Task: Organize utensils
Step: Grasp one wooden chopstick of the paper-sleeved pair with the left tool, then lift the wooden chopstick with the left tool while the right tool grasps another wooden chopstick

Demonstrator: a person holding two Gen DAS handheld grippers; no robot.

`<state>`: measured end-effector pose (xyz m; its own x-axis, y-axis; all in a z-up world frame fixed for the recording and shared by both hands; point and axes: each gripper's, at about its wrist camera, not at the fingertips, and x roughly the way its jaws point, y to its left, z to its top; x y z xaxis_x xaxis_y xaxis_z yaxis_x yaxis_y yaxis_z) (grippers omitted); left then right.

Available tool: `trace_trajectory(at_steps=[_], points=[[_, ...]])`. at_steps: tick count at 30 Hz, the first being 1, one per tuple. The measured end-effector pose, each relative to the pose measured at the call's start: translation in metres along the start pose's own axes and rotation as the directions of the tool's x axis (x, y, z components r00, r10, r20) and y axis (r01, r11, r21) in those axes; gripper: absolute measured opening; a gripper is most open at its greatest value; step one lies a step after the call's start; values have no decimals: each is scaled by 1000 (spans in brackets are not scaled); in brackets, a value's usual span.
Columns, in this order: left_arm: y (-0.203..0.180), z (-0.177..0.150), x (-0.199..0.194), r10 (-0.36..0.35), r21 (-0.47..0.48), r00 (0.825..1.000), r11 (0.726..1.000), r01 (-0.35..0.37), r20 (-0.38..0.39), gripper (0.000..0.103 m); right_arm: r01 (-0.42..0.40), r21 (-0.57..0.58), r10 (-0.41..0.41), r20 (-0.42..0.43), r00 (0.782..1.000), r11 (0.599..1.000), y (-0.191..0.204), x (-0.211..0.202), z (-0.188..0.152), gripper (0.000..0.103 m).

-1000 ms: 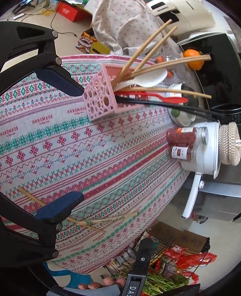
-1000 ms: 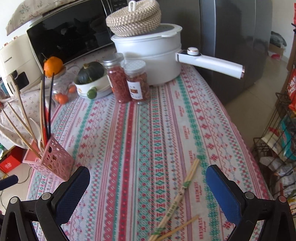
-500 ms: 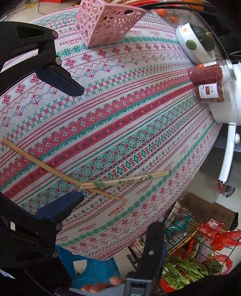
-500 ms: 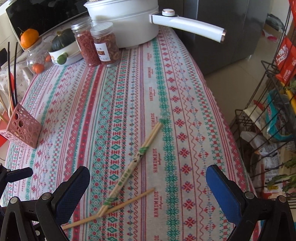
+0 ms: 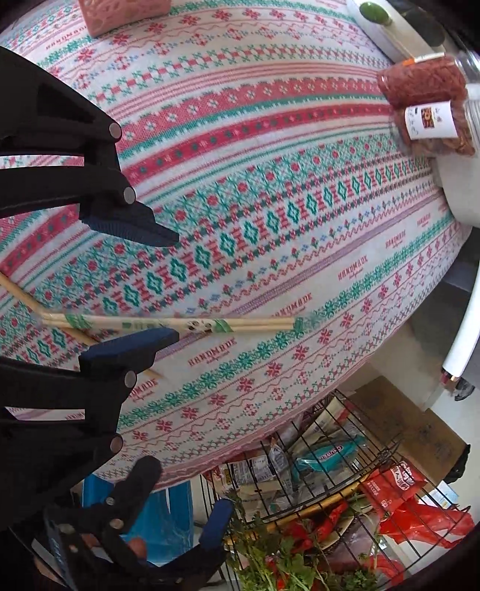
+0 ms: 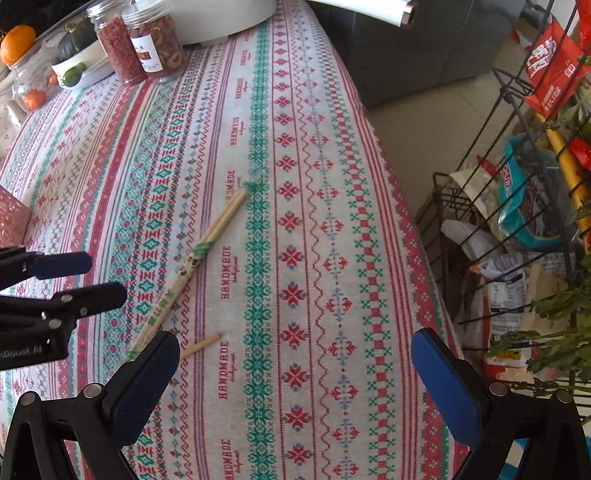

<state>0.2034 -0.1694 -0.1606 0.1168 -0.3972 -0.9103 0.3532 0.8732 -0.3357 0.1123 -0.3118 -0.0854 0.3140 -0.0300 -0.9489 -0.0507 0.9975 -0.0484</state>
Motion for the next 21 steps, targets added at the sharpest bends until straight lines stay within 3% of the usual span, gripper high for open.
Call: trace_trajectory(at_steps=[6, 13, 21], points=[[-17, 24, 24, 3, 6, 1000, 1000, -3, -14, 30, 15, -11, -15, -12, 1000, 1000, -7, 5, -1, 103], [-30, 26, 35, 46, 56, 998, 997, -44, -31, 7, 2, 6, -1, -23, 1000, 1000, -10, 11, 2, 103], [-10, 1, 15, 135, 64, 991, 989, -134, -2, 5, -23, 13, 24, -42, 999, 1000, 0, 16, 1, 103]])
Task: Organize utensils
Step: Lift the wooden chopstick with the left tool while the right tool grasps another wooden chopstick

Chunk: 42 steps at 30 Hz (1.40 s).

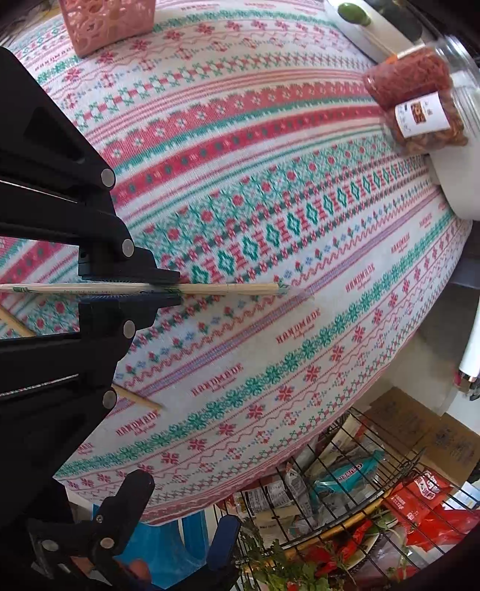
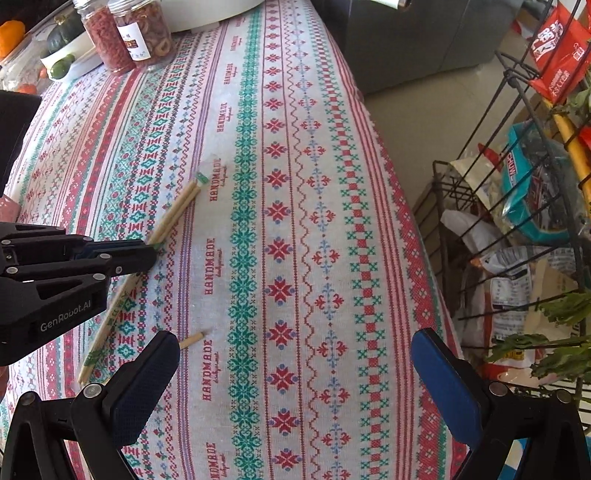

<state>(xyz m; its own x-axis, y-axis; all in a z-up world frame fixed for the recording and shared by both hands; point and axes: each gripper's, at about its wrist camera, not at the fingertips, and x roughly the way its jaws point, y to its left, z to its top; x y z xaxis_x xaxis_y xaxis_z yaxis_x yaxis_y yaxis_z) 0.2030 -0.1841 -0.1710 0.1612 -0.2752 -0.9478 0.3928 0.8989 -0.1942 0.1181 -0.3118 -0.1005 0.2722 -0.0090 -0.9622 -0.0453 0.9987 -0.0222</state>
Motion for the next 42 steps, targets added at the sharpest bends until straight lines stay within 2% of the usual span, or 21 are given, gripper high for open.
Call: trace_trajectory(at_steps=[4, 8, 12, 18, 23, 25, 29, 32, 36, 40, 41, 42], points=[[23, -26, -26, -4, -22, 999, 1000, 5, 39, 5, -55, -23, 54, -55, 997, 998, 19, 12, -5, 103], [46, -53, -58, -8, -41, 996, 999, 12, 89, 5, -160, 0, 158, -143, 977, 987, 37, 30, -11, 103], [69, -79, -78, -21, -69, 992, 997, 30, 126, 5, -196, 15, 195, -198, 961, 981, 55, 41, -18, 90], [94, -108, -95, -29, -135, 987, 990, 51, 156, 5, -211, 22, 210, -237, 948, 977, 88, 51, -23, 79], [98, -126, -114, -42, -135, 980, 988, 69, 193, 5, -159, -9, 154, -195, 969, 987, 120, 55, -15, 75], [101, -131, -122, -43, -139, 977, 988, 73, 209, 5, -150, -24, 144, -160, 977, 988, 133, 56, -7, 69], [112, -140, -138, -38, -167, 969, 983, 80, 244, 5, -142, -69, 136, -77, 988, 988, 163, 59, 10, 49], [120, -145, -145, -34, -188, 966, 979, 85, 257, 5, -126, -81, 121, -66, 990, 989, 186, 64, 17, 48], [122, -150, -148, -9, -191, 967, 980, 60, 255, 5, -47, -145, 34, -91, 995, 988, 207, 70, 12, 49], [124, -157, -153, 6, -194, 964, 980, 47, 267, 5, -46, -121, 36, -82, 996, 992, 208, 65, -1, 48], [124, -159, -154, 9, -196, 962, 980, 46, 273, 5, -45, -116, 36, -80, 996, 992, 207, 65, -3, 47], [124, -160, -156, 12, -198, 960, 979, 46, 280, 5, -48, -112, 40, -75, 996, 993, 205, 64, -3, 38]])
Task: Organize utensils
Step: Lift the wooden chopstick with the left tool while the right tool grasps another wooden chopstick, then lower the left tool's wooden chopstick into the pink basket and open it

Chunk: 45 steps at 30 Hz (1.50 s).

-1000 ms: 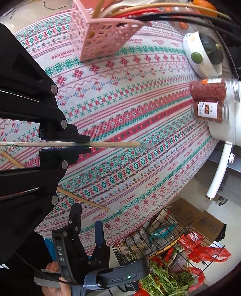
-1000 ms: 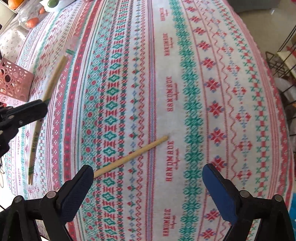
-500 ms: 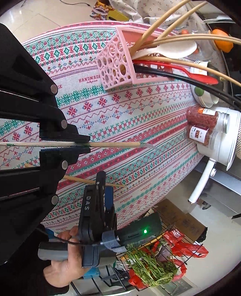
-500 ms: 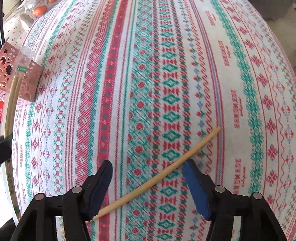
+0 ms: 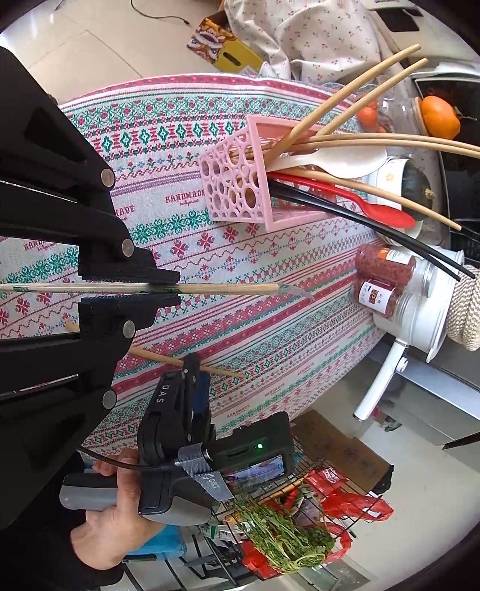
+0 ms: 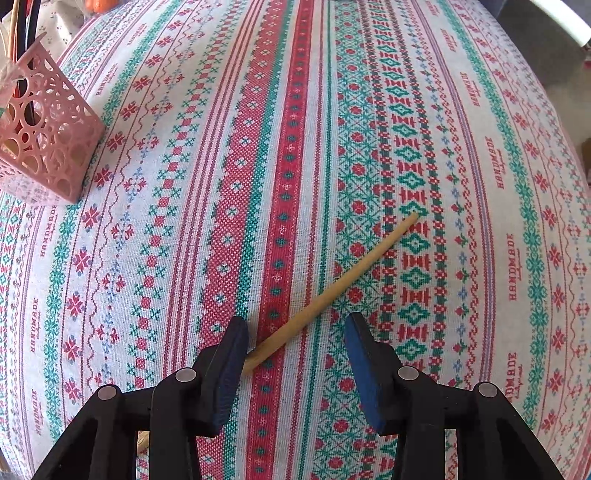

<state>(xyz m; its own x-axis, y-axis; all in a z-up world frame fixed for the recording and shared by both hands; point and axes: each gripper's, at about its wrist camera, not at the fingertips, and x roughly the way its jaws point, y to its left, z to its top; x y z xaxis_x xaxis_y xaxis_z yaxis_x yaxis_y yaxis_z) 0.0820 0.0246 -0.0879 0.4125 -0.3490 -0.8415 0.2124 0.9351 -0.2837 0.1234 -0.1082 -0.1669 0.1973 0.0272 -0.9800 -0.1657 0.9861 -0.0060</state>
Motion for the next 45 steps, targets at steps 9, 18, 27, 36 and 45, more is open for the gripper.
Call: trace_trajectory(at_steps=[9, 18, 27, 36, 45], points=[[6, -1, -36, 8, -19, 992, 1000, -5, 128, 5, -170, 84, 166, 56, 985, 982, -50, -9, 11, 7], [16, 18, -90, 33, -64, 895, 998, -5, 444, 5, -311, 37, 287, 297, 911, 950, -56, -81, 18, 6], [15, 41, -99, 165, -112, 721, 986, -122, 673, 5, -350, -81, 339, 522, 783, 933, -36, -149, 1, 6], [14, 62, -72, 272, -194, 602, 962, -194, 751, 5, -330, -115, 332, 594, 733, 937, -38, -168, -2, 6], [27, 72, -36, 315, -210, 593, 947, -241, 741, 5, -337, -101, 324, 620, 715, 936, -48, -169, 2, 6]])
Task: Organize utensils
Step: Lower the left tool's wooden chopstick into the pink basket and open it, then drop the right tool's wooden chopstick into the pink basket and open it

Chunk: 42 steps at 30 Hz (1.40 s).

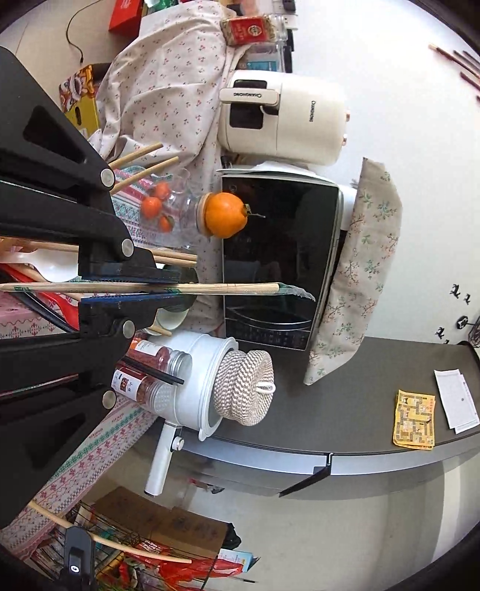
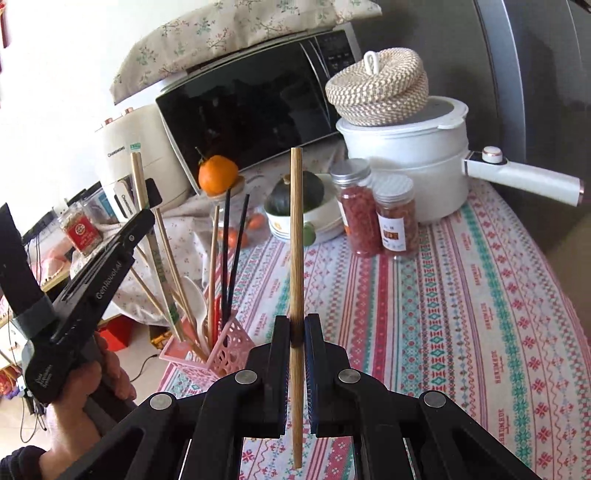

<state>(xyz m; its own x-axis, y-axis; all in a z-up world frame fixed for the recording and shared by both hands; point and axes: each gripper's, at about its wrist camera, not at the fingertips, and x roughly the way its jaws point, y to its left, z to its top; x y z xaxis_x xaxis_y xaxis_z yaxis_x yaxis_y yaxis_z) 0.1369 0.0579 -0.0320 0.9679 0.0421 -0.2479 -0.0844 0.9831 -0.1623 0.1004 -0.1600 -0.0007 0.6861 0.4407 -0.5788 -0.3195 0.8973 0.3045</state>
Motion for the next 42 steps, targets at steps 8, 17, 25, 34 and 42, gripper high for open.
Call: trace_trajectory(at_steps=[8, 17, 25, 34, 42], points=[[7, -14, -10, -30, -44, 990, 999, 24, -137, 23, 7, -15, -7, 8, 1000, 1000, 4, 4, 2, 6], [34, -16, -40, -62, -131, 960, 991, 27, -274, 47, -30, -14, 31, 56, 998, 999, 22, -2, 11, 6], [55, -29, -64, -56, -80, 917, 996, 26, -395, 58, -85, 3, 84, 132, 988, 996, 43, -2, 27, 6], [73, -52, -70, -43, -22, 835, 999, 37, -548, 68, -147, 31, 137, 207, 969, 989, 67, 13, 41, 6], [81, -61, -64, -41, -40, 787, 999, 20, -615, 69, -145, 36, 133, 220, 966, 989, 88, 42, 37, 6]])
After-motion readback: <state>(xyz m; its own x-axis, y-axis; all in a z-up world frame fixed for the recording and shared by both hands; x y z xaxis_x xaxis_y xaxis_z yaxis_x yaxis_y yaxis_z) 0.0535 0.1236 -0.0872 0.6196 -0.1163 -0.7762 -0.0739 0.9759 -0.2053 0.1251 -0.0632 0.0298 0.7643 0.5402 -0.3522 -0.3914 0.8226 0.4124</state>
